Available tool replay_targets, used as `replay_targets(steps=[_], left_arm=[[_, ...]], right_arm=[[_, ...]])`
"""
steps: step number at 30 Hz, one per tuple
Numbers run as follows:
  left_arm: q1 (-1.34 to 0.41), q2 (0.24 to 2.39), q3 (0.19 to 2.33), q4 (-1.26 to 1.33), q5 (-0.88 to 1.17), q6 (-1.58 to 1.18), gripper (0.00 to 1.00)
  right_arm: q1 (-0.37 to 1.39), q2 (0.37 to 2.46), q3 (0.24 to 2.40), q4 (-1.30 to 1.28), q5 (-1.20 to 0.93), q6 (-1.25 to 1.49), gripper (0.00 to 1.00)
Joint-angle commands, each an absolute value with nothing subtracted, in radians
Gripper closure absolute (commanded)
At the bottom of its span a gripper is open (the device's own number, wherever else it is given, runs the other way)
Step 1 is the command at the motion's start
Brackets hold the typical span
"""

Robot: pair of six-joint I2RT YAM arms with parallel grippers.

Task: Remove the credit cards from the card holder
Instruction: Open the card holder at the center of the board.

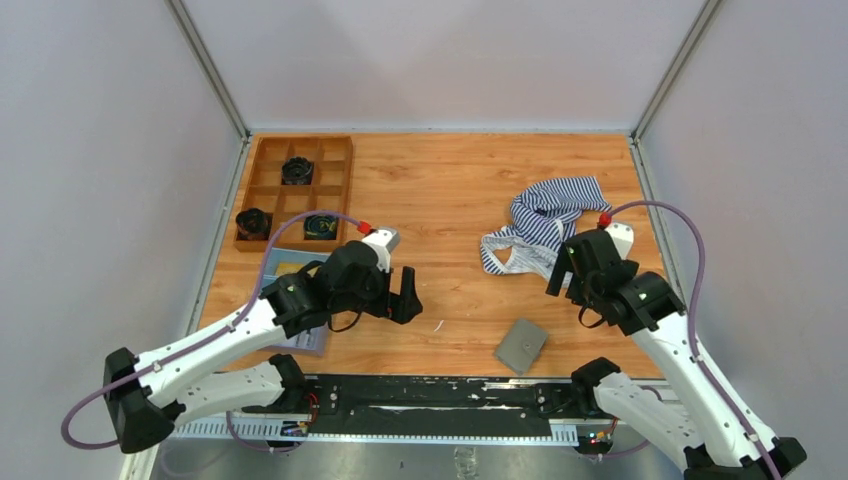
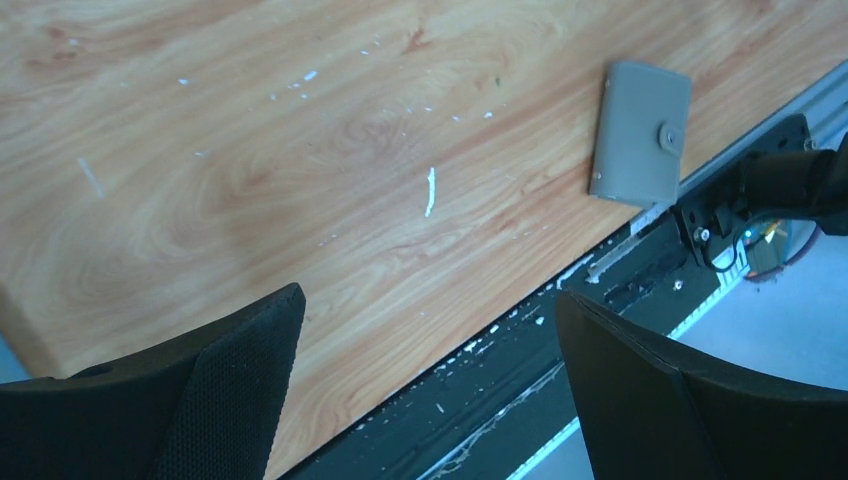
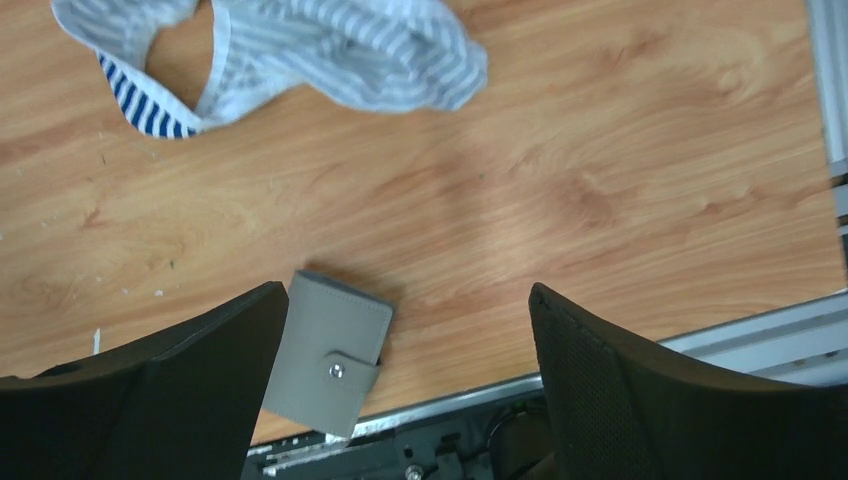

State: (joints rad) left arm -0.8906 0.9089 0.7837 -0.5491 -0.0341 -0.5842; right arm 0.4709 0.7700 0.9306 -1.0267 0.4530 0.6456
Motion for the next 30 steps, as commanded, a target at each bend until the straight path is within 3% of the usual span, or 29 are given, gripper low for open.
replay_targets(steps=[1,8,14,30], left_arm=[[-0.934,0.955,0.762,-0.443,-0.050,-0.628,0.00],[-0.934,0.968,0.759,-0.463,-0.134,-0.649,0.00],[-0.934,0.917,0.740,-0.464,-0.208,-0.653,0.00],[-0.934,0.936,0.791,-0.542,-0.231,-0.641,0.00]], right_arm=[[0.460,0.811,0.850,-1.092,0.246,0.792,0.06],[0.507,0.867,0.633,-0.950,-0.028,0.924,0.07],[0.521,0.907,0.559,-0.809,-0.111,0.950,0.05],[0.690,1.278,0.639,-0.444,-0.176,0.938,0.07]])
